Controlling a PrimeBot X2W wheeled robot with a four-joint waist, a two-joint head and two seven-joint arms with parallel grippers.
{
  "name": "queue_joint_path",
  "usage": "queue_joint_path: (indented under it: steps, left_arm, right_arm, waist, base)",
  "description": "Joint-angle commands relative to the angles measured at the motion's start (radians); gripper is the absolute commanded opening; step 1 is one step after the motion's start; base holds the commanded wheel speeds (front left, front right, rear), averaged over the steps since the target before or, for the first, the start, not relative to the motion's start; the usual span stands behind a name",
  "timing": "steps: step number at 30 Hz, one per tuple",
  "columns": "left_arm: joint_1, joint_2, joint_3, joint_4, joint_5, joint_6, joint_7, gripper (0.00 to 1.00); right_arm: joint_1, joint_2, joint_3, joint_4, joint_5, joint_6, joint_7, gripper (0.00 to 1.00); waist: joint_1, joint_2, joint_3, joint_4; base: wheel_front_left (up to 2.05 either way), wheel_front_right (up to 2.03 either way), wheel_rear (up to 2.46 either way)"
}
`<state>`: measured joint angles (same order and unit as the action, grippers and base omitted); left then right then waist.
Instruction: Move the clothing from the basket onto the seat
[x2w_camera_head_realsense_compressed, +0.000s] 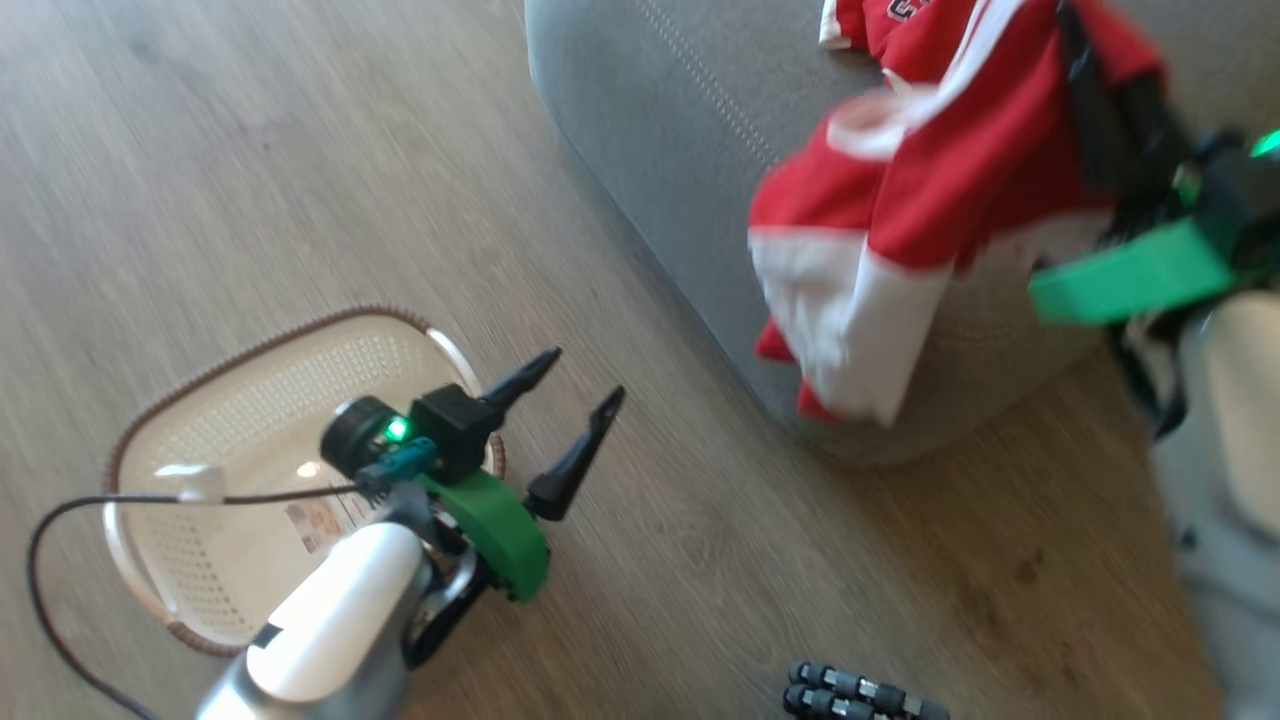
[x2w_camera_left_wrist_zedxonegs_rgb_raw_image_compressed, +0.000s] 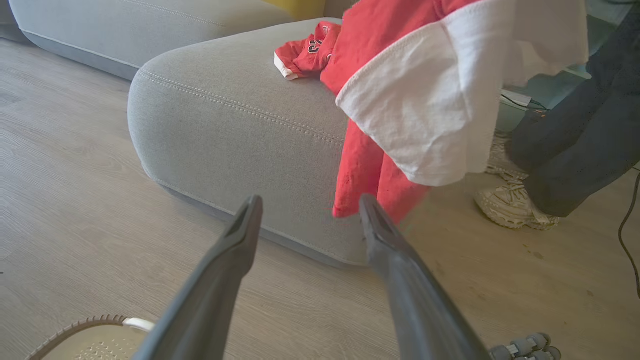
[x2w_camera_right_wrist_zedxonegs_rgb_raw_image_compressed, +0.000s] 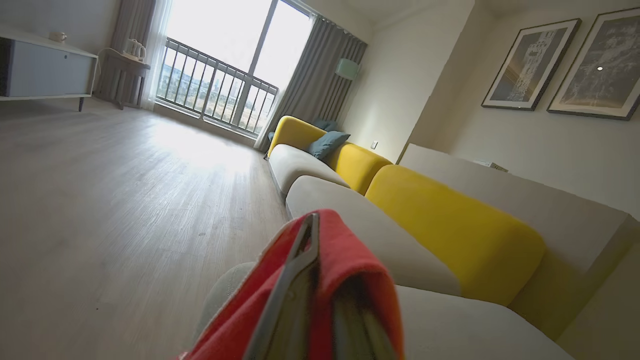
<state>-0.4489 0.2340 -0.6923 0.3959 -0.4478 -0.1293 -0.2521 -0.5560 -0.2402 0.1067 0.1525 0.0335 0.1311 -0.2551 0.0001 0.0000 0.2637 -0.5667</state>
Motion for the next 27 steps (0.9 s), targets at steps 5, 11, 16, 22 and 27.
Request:
queue_joint_path:
  steps: [5, 11, 16, 22, 27]
  left_arm:
    - [-0.026, 0.053, 0.052, -0.067, 0.025, -0.001, -0.01, 1.0]
    - [-0.042, 0.082, 0.04, -0.083, 0.027, -0.001, -0.01, 1.0]
    - [-0.062, 0.11, 0.02, -0.095, 0.025, -0.001, -0.01, 1.0]
    - [-0.091, 0.138, 0.0, -0.114, 0.024, -0.001, -0.01, 1.0]
    - [-0.118, 0.152, -0.013, -0.135, 0.026, -0.001, -0.01, 1.0]
  right_arm:
    - [-0.223, -0.105, -0.007, 0.044, -0.039, 0.0, -0.007, 0.0]
    - [-0.399, -0.181, -0.049, 0.102, -0.087, 0.0, 0.014, 0.0]
    - [-0.572, -0.287, -0.069, 0.183, -0.117, 0.0, 0.072, 0.0]
    - [-0.718, -0.377, -0.197, 0.294, -0.145, 0.0, 0.162, 0.0]
    - [-0.737, -0.407, -0.36, 0.374, -0.189, 0.0, 0.235, 0.0]
  waist:
    - [-0.0001, 0.0, 0.082, 0.02]
    - [-0.0001, 0.0, 0.141, 0.053]
    - [-0.0001, 0.0, 0.202, 0.088]
    - [-0.0001, 0.0, 0.271, 0.136]
    - [-0.0001, 0.0, 0.323, 0.178]
  base:
    - [0.0, 0.0, 0.0]
    - [0.0, 0.0, 0.0]
    - [0.0, 0.0, 0.0]
    - [0.0, 0.0, 0.0]
    - [0.0, 0.0, 0.0]
